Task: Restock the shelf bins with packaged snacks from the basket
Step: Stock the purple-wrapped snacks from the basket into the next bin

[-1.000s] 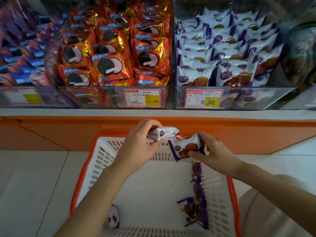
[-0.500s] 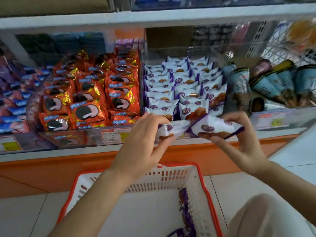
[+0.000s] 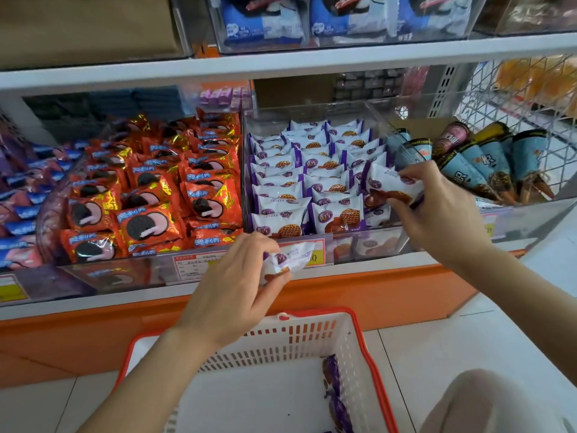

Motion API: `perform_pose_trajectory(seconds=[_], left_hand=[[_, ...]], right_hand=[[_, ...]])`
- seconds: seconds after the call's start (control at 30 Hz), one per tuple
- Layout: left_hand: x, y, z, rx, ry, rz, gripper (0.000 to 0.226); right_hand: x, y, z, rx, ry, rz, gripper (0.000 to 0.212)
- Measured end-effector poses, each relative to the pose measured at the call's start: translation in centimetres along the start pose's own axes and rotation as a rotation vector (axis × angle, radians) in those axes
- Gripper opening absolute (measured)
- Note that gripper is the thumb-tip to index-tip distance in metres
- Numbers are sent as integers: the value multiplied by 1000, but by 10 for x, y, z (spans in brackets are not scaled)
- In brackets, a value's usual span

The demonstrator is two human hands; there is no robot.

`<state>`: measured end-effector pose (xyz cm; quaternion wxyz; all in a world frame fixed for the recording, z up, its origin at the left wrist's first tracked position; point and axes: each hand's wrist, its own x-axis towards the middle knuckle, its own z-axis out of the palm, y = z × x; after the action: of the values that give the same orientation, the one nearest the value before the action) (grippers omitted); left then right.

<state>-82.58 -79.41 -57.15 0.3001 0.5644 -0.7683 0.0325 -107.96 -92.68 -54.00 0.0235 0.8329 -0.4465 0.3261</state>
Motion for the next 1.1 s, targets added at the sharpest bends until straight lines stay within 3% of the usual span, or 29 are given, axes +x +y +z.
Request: perform_pose_trajectory(seconds=[0.07,0.17,0.3,0.6,1.0,1.1], left_hand=[[0,-5,-5,-2,-2,-11,28],[4,-8,-8,96,-20,82,28],[14,-11,-11,115,-69,152,30],[33,-15,-10,75,-29,291,33],[26,-6,4,105,180,364,34],[17,0,14,75,185,389,31]], right_hand=[[13,-2,-6,-70,-146,-9,38],[28,-5,-13,-346,-511,-3,43],[37,-6,-18,-484,-645,-102,44],[37,2,-19,-397,-659,-91,43],[27,8,-12,-332,-505,-106,33],[30,7,-9,-475,-397,-152,42]])
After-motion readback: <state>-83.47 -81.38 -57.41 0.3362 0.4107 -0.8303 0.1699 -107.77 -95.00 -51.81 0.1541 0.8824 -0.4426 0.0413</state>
